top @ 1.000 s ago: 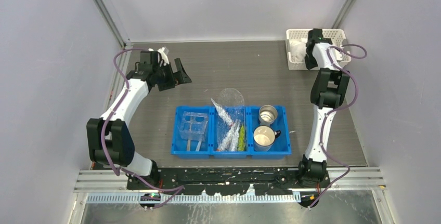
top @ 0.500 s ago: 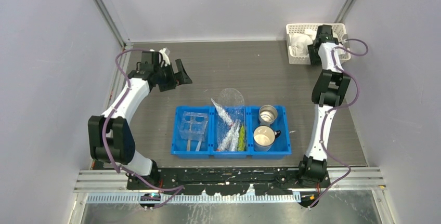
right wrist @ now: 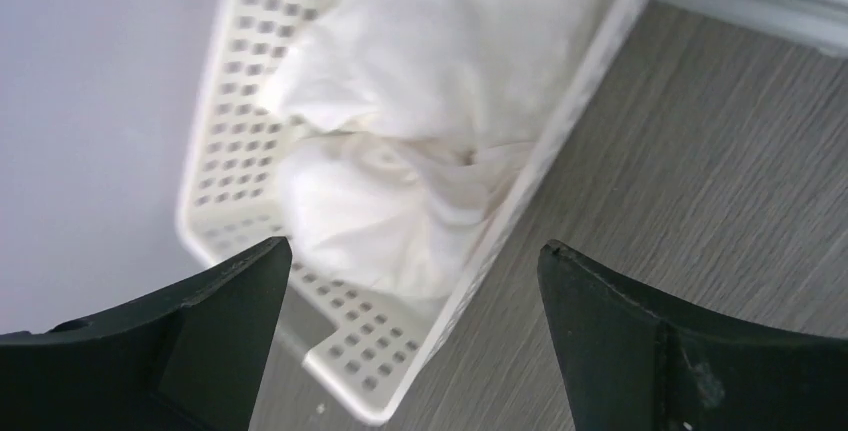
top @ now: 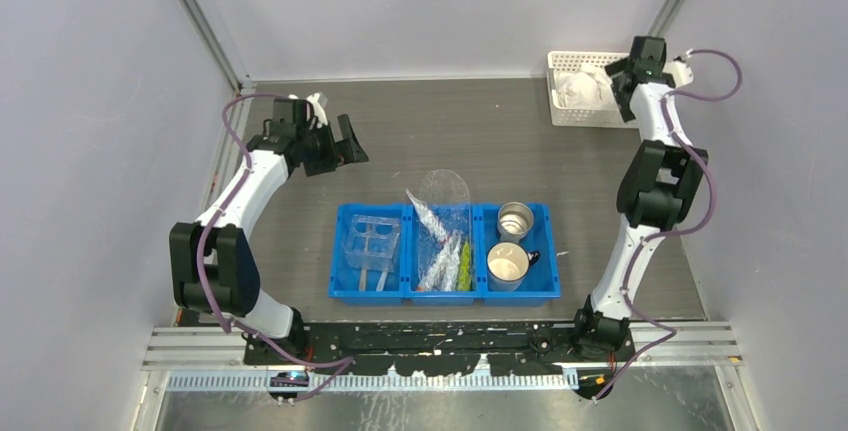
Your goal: Prepare toiletry sets of a toothbrush and toothpaste on the tray
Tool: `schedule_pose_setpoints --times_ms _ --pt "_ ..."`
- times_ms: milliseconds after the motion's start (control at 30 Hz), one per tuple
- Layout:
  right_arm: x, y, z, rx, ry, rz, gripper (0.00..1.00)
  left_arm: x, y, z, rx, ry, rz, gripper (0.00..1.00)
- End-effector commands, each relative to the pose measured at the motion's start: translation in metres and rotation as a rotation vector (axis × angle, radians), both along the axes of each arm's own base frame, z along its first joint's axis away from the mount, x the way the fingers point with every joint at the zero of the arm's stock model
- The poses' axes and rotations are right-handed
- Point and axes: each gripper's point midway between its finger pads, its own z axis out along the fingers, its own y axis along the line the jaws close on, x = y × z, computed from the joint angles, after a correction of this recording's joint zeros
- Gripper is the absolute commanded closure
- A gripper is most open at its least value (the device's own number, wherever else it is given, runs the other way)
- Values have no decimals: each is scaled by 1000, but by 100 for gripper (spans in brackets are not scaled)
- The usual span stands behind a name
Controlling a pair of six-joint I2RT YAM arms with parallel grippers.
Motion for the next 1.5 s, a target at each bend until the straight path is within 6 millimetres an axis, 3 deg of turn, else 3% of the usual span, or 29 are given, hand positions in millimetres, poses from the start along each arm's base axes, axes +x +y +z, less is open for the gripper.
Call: schedule_pose_setpoints --times_ms 0,100,133,267,333,500,600,767,900,1167,1467 --pt "-12 32 129 -123 -204 164 0 2 2 25 18 -64 -5 5" --pt "-40 84 146 -139 -186 340 0 -5 3 31 14 -72 9 3" --pt "-51 109 145 -142 -164 412 0 -9 5 31 21 -67 26 2" --pt "-117 171 109 -153 -11 590 10 -34 16 29 65 -30 63 3" --pt "-147 186 88 -156 26 654 13 -51 17 27 60 -19 66 7" --pt "-220 200 60 -180 130 758 15 -100 19 25 45 -12 67 13" --pt "-250 213 46 -201 189 823 16 -125 22 21 36 -4 82 15" --pt "-286 227 28 -231 256 909 19 -153 27 14 34 7 109 28" --pt "-308 232 16 -244 308 953 24 -161 30 21 63 6 144 33" --pt "-327 227 18 -339 383 941 27 -167 34 10 118 74 139 26" --pt "-342 219 14 -341 489 918 34 -177 33 1 170 189 112 40"
